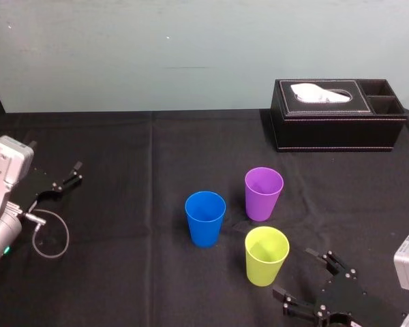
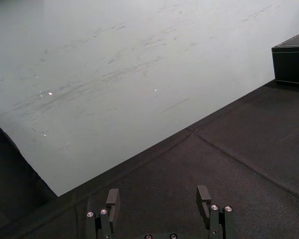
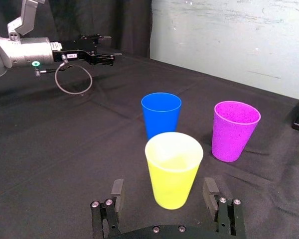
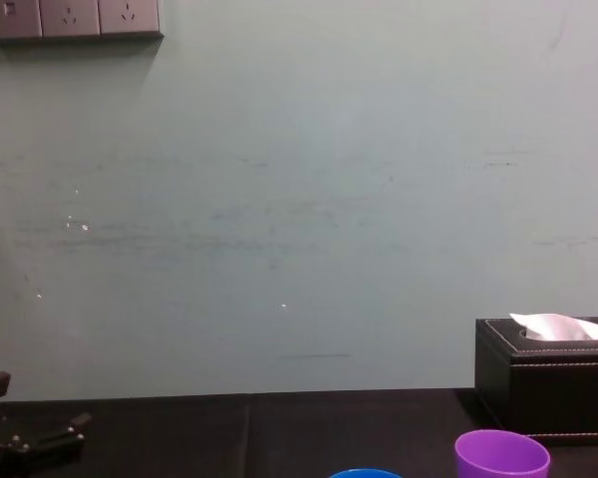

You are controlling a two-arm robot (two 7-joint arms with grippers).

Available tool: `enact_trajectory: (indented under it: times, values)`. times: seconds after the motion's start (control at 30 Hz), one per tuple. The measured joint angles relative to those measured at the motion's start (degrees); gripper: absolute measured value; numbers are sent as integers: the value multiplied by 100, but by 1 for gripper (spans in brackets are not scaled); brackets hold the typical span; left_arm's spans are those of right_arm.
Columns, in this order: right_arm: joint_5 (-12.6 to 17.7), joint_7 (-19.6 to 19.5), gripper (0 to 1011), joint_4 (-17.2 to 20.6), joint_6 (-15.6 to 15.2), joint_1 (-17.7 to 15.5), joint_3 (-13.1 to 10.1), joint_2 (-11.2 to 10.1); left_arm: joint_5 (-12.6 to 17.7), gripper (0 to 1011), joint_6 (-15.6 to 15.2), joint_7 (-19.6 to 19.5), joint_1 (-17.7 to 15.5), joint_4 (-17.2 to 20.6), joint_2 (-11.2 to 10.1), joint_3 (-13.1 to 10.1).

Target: Stack the three plastic cups sequentially using one hand.

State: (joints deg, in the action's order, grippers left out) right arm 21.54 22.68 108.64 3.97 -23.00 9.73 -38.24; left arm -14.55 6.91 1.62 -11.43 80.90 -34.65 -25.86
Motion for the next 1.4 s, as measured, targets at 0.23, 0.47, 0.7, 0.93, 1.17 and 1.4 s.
enact_trajectory:
  times: [0.23, 0.47, 0.7, 0.93, 1.17, 1.4]
  values:
    - [-57, 38, 1000, -71, -71, 41, -27, 147, 0, 1010, 0, 0, 0, 0, 0, 0]
    - [-107, 90, 1000, -118, -104, 84, -33, 233, 0, 1010, 0, 0, 0, 0, 0, 0]
    - [-156, 121, 1000, -163, -146, 153, -12, 301, 0, 1010, 0, 0, 0, 0, 0, 0]
    - [-169, 126, 1000, -223, -202, 243, 32, 381, 0, 1010, 0, 0, 0, 0, 0, 0]
    - [-183, 126, 1000, -265, -216, 306, 66, 427, 0, 1010, 0, 0, 0, 0, 0, 0]
    - [-228, 121, 1000, -335, -239, 416, 139, 487, 0, 1010, 0, 0, 0, 0, 0, 0]
